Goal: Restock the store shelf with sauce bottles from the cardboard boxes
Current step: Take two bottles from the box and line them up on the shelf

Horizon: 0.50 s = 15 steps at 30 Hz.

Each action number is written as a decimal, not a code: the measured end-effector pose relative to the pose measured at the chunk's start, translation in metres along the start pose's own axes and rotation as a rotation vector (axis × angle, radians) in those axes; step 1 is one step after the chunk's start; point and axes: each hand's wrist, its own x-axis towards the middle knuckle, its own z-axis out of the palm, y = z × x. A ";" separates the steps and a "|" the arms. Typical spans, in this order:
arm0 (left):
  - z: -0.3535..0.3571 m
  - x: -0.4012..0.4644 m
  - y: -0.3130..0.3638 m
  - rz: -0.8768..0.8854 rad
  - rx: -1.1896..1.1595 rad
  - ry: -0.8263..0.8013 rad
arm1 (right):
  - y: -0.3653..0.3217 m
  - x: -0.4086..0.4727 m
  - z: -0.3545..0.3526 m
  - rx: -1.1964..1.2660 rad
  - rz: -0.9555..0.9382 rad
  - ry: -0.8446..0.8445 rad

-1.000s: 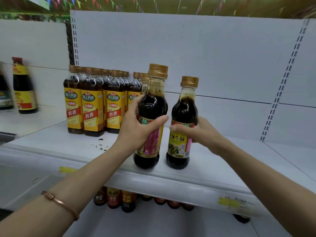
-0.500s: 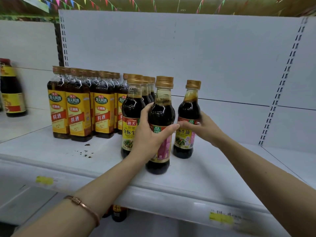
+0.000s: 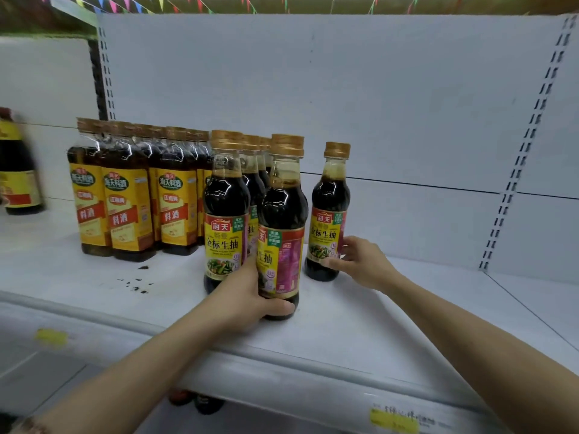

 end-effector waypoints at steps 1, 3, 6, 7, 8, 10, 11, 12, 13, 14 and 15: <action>0.001 0.002 -0.001 -0.003 0.013 0.014 | 0.000 0.005 0.002 -0.012 0.005 0.001; 0.003 0.006 -0.003 -0.009 0.026 0.044 | 0.000 0.016 0.003 -0.041 0.014 -0.007; 0.004 0.008 -0.006 -0.021 0.023 0.067 | -0.003 0.029 0.005 -0.075 0.014 -0.008; 0.005 0.008 -0.007 -0.025 0.016 0.067 | -0.003 0.033 0.007 -0.066 0.015 0.002; 0.006 0.007 -0.010 -0.028 -0.001 0.066 | -0.002 0.037 0.009 -0.051 0.018 0.010; 0.008 0.006 -0.015 -0.037 -0.049 0.074 | -0.001 0.044 0.012 -0.049 0.022 0.017; 0.009 0.005 -0.016 -0.041 -0.060 0.080 | 0.000 0.048 0.013 -0.057 0.020 0.013; 0.010 0.005 -0.018 -0.044 -0.062 0.086 | 0.001 0.052 0.012 -0.069 0.017 0.003; 0.010 0.004 -0.019 -0.048 -0.060 0.093 | 0.001 0.056 0.012 -0.087 0.012 -0.007; 0.011 0.005 -0.019 -0.053 -0.053 0.099 | 0.002 0.059 0.011 -0.106 0.011 -0.013; 0.011 0.005 -0.018 -0.057 -0.044 0.103 | 0.003 0.062 0.010 -0.114 0.013 -0.014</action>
